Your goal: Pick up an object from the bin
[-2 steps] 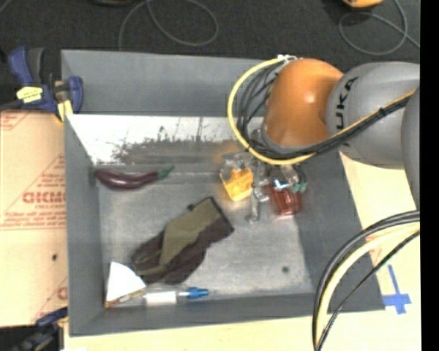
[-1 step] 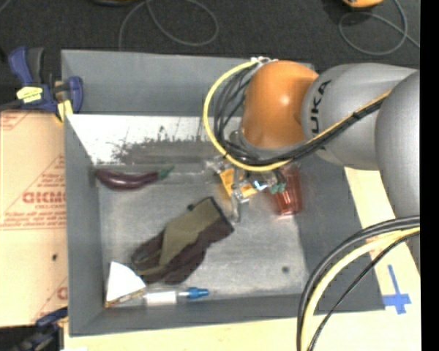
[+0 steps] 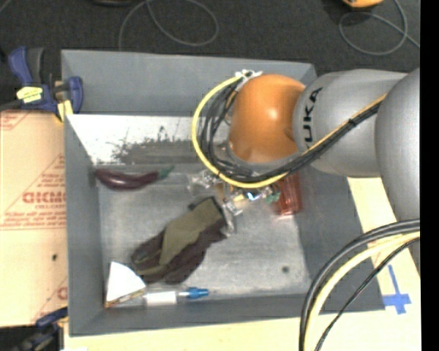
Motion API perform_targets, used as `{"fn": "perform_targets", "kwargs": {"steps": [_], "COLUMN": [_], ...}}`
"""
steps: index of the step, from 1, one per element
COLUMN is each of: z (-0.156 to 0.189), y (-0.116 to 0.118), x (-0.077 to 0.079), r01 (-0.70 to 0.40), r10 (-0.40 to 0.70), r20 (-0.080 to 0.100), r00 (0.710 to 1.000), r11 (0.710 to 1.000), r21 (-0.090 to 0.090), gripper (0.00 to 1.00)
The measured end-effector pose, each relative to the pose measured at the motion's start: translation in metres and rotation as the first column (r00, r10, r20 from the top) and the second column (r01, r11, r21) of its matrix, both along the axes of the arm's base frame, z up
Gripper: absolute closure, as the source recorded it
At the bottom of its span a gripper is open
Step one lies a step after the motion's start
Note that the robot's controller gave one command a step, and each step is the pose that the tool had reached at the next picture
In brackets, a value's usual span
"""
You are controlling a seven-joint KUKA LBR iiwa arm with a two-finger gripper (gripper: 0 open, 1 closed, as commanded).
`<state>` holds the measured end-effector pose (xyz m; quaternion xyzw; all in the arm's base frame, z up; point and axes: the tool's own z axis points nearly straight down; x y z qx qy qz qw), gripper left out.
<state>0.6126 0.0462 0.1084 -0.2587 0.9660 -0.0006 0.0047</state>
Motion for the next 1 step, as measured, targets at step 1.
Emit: {"fn": "perform_targets", "kwargs": {"steps": [1], "z": [-0.0109], "y": [0.0204], "x": [0.007], "r01": [-0.082], "r10": [0.082], "r20": [0.002], "r00": [0.997], "r11": [0.997], "r21": [-0.005], "gripper": [0.0]}}
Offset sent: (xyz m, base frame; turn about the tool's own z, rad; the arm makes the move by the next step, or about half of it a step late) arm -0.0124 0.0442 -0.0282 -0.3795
